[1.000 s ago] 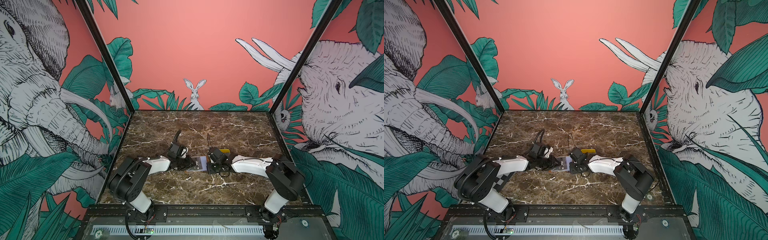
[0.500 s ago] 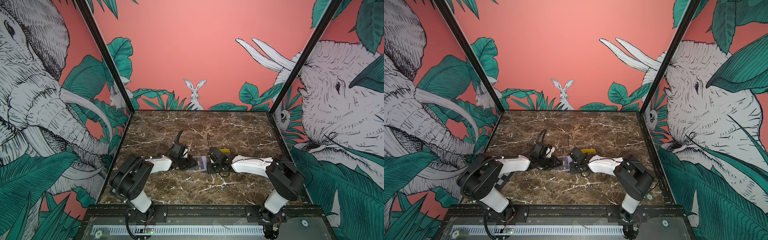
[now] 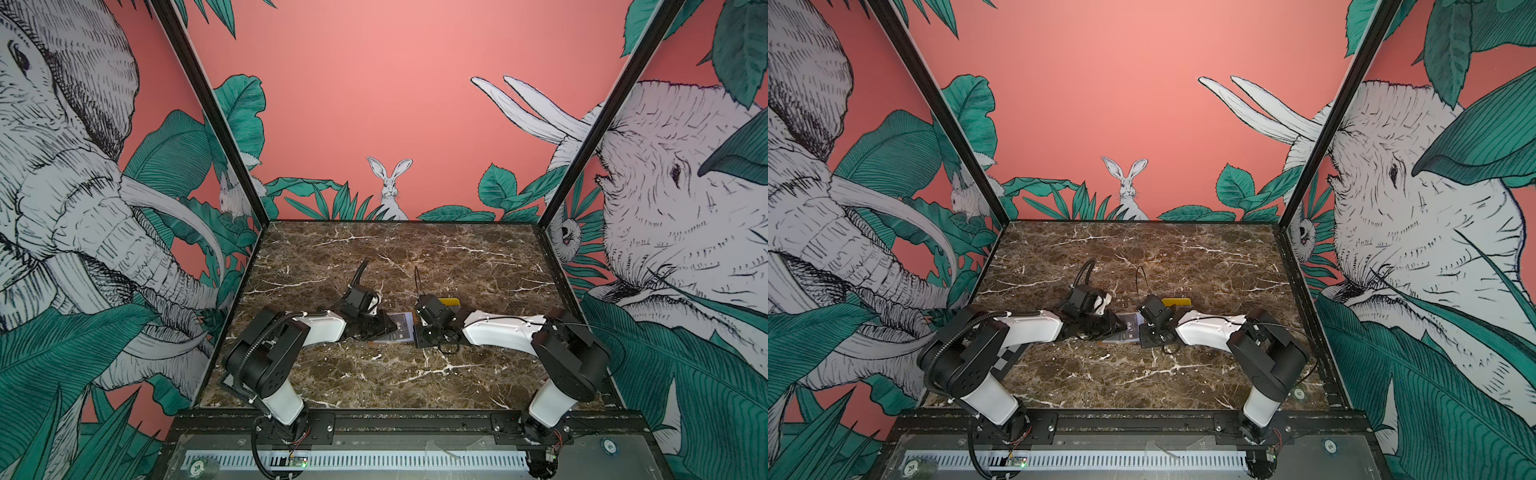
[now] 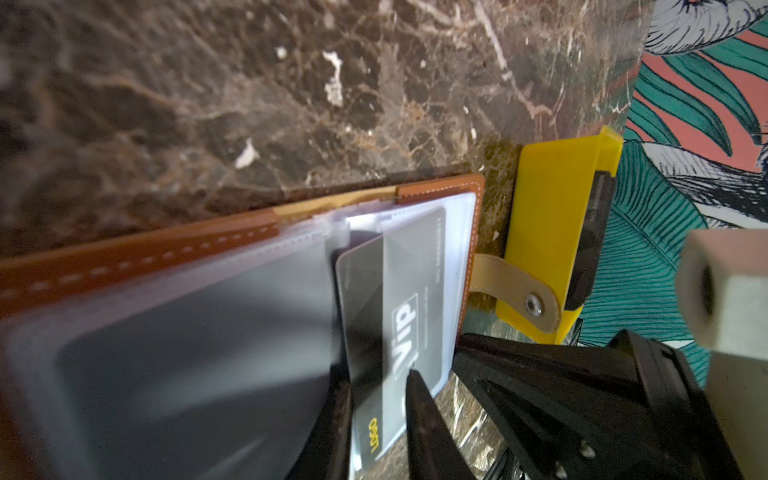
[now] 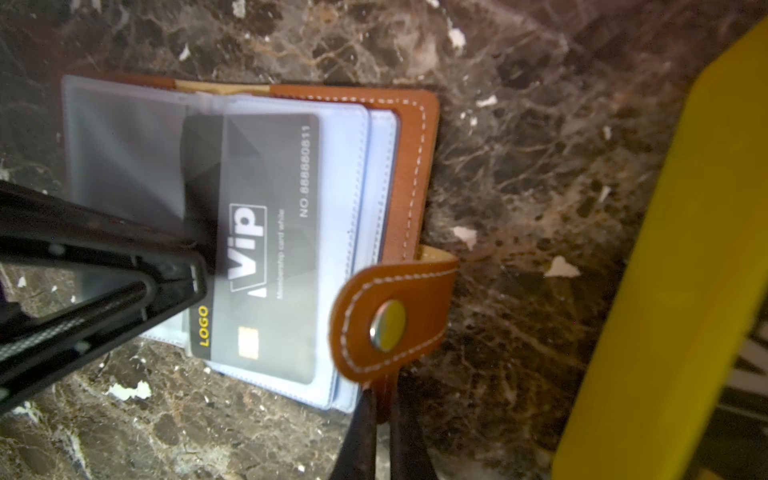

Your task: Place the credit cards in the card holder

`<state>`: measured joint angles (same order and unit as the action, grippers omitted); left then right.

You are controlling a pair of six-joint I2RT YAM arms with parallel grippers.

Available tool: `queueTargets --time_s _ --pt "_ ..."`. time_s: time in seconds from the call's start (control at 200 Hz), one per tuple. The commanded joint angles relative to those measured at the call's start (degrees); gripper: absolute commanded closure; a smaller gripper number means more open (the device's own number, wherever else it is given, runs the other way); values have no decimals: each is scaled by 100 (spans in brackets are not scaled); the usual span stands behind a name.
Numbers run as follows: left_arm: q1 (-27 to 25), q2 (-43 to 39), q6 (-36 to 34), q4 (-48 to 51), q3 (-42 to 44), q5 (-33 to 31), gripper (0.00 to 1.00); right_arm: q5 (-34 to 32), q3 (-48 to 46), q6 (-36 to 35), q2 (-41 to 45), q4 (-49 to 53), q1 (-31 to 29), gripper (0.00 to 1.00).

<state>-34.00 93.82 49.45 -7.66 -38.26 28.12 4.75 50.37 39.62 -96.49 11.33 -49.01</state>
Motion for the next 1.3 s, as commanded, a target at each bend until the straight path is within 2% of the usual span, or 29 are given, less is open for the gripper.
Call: queueTargets --time_s 0.0,0.46,0.865,1.12,1.295 --pt "-28 83 49 64 -41 -48 75 -64 17 -22 32 44 -3 90" --pt "-28 106 68 -29 -59 -16 74 -72 -16 -11 40 36 -3 90" --pt "-28 -95 -158 739 -223 -661 71 -139 27 20 -2 113 -2 91" --pt "-28 -23 -196 1086 -458 -881 70 -124 34 11 -28 107 -1 91" --pt "-28 62 -171 978 -540 -872 70 -112 22 37 -43 75 -2 91"
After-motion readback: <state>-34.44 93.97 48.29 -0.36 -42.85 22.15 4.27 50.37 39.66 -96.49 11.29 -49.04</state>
